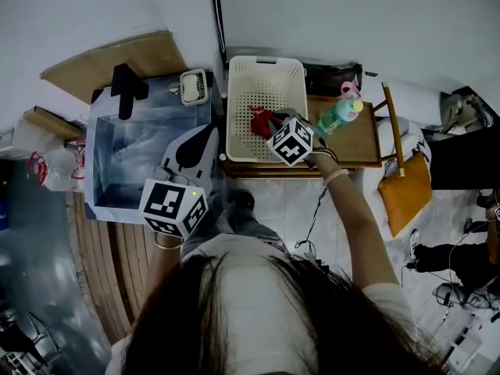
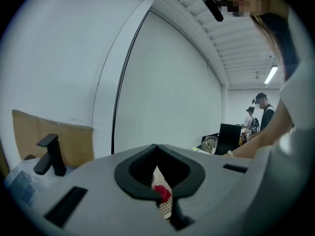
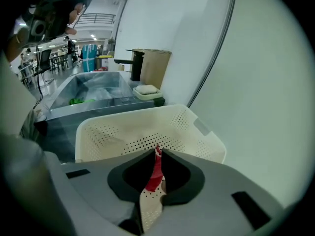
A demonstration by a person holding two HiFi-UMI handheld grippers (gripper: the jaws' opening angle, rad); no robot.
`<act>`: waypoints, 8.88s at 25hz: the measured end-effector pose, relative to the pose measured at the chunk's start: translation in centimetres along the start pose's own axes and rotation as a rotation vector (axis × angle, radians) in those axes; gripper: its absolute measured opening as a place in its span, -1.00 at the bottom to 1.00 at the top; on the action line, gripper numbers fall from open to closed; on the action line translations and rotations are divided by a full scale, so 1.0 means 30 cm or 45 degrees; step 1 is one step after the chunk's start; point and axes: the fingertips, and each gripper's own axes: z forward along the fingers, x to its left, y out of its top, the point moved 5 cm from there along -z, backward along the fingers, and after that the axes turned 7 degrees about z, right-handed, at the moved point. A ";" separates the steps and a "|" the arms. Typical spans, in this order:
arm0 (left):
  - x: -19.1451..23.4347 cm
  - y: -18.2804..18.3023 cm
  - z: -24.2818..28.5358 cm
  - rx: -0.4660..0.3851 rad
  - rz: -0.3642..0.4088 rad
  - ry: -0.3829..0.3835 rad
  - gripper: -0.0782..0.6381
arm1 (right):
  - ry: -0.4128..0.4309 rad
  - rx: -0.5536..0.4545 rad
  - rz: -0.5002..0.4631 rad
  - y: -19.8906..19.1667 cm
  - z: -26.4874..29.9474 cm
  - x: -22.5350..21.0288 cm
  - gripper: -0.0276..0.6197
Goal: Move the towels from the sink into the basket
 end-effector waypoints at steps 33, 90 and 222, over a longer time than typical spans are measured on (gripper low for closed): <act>0.093 -0.060 -0.416 -0.041 -0.006 0.070 -0.77 | -0.115 -0.472 0.499 0.209 -0.327 0.332 -0.83; 0.389 -0.275 -0.841 -0.029 -0.238 0.583 -0.77 | 0.520 -0.226 -0.095 0.537 0.042 1.014 -0.67; 0.011 0.004 0.063 0.047 0.017 -0.205 -0.77 | 0.136 -0.764 0.881 0.241 -0.510 0.182 -0.62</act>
